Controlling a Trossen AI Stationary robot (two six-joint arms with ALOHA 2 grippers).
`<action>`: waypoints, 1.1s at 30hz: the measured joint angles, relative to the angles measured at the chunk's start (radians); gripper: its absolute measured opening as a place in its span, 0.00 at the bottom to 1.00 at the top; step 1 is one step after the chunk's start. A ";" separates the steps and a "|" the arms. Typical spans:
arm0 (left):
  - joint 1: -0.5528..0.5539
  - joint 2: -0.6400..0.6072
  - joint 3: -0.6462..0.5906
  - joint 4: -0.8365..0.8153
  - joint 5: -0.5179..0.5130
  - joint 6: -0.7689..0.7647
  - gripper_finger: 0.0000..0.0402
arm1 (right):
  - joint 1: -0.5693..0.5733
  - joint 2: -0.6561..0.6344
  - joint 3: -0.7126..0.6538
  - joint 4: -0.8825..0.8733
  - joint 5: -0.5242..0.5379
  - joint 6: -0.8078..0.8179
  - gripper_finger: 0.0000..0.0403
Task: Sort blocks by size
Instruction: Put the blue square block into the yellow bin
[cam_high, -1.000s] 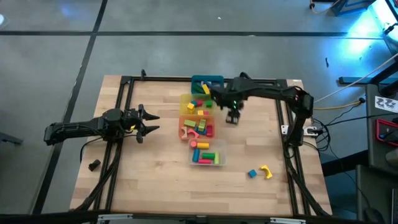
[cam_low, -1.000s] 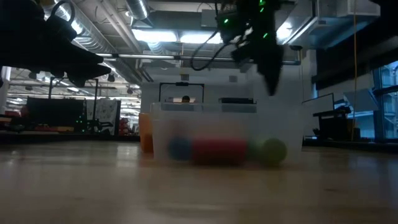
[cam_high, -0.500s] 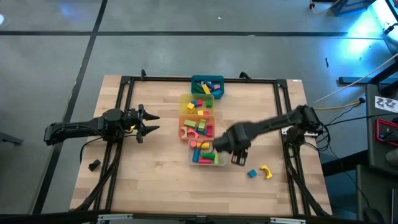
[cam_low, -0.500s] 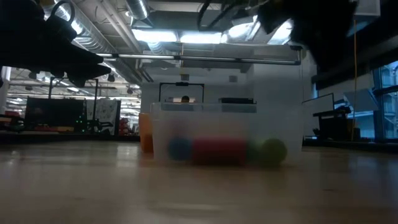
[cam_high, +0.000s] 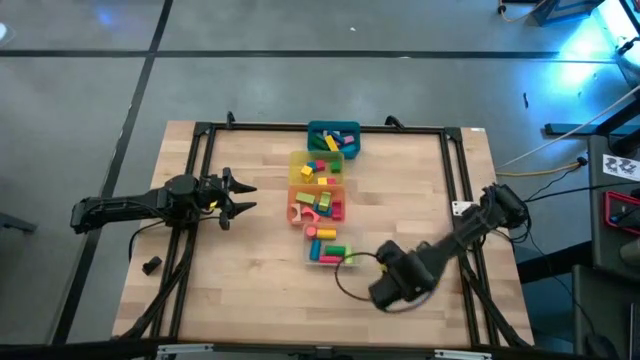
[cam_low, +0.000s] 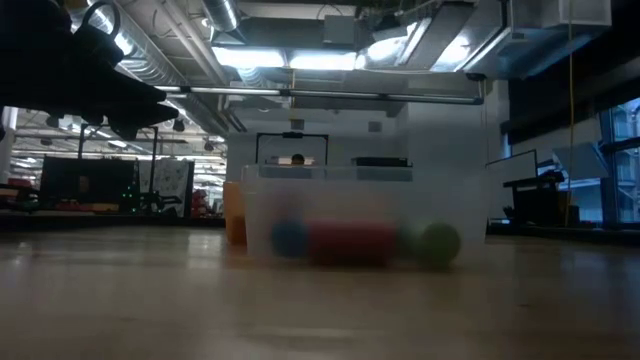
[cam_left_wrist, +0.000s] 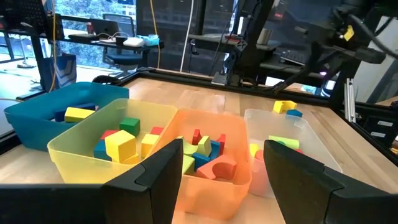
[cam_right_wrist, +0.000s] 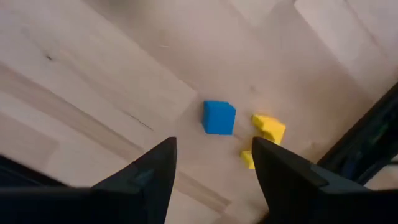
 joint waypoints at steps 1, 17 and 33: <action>0.000 0.000 0.000 0.000 0.000 0.000 0.52 | 0.021 0.000 0.000 -0.001 0.015 0.053 0.52; 0.000 -0.001 0.000 0.000 0.000 0.000 0.52 | 0.156 0.159 0.001 -0.002 0.081 0.338 0.52; 0.000 0.000 0.000 0.000 0.000 0.000 0.52 | 0.156 0.209 -0.033 -0.057 0.106 0.274 0.52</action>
